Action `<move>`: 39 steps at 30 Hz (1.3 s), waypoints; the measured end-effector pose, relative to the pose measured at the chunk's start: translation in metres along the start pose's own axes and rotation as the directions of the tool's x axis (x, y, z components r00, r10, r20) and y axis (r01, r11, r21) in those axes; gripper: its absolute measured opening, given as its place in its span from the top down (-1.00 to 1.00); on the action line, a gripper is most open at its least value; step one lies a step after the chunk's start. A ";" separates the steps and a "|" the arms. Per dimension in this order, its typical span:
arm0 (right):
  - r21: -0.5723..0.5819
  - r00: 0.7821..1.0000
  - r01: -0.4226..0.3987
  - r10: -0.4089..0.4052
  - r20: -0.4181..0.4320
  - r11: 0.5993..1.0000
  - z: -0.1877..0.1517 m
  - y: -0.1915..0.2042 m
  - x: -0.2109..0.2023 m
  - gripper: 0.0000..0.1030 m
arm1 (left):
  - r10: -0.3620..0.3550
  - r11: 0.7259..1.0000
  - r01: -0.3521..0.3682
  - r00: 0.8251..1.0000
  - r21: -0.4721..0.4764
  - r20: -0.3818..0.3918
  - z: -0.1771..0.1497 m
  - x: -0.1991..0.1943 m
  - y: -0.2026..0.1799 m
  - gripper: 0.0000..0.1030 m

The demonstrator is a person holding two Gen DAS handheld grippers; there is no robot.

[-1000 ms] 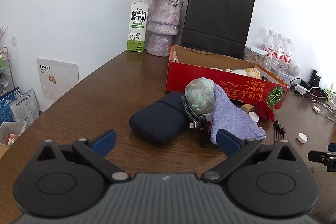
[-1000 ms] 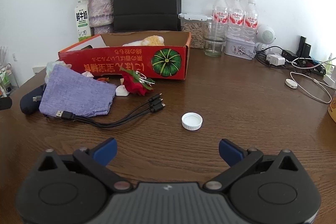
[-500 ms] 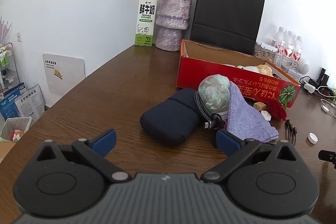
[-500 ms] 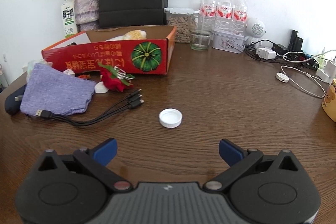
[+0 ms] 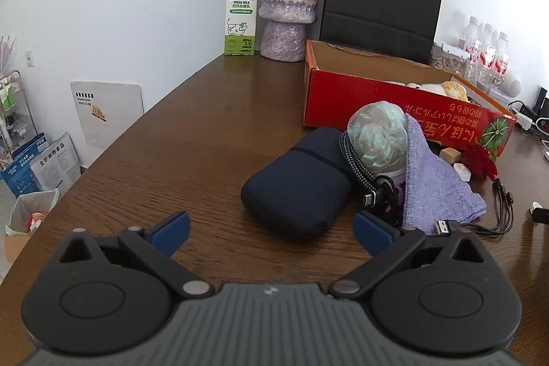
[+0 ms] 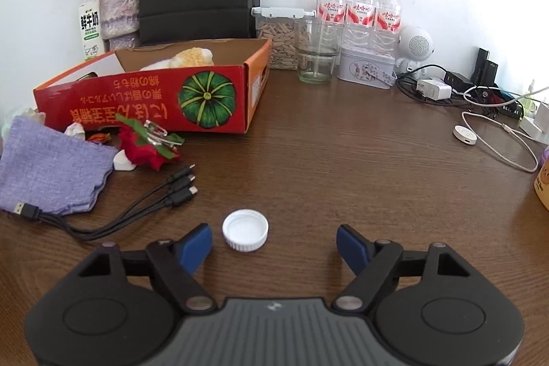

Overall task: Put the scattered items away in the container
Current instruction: 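Grasp the white bottle cap on the table with the right tool, then grasp the navy blue pouch with the left tool while the right tool holds the cap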

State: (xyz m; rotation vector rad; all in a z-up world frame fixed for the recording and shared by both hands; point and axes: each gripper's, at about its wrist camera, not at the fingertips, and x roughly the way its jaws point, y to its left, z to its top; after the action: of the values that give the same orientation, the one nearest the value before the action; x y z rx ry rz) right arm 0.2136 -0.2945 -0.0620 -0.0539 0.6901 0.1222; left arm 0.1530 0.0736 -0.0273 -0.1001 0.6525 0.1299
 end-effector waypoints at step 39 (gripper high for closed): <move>-0.045 0.994 -0.096 0.098 0.040 0.994 0.002 0.007 0.005 0.46 | -0.122 0.974 0.133 0.990 0.185 -0.068 0.031 0.077 -0.032 -0.54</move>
State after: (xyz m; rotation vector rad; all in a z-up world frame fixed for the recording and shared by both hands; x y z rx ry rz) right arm 0.2178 -0.2873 -0.0639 -0.0590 0.6476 0.2312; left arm 0.2372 0.0534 -0.0480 0.0379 0.7094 -0.0592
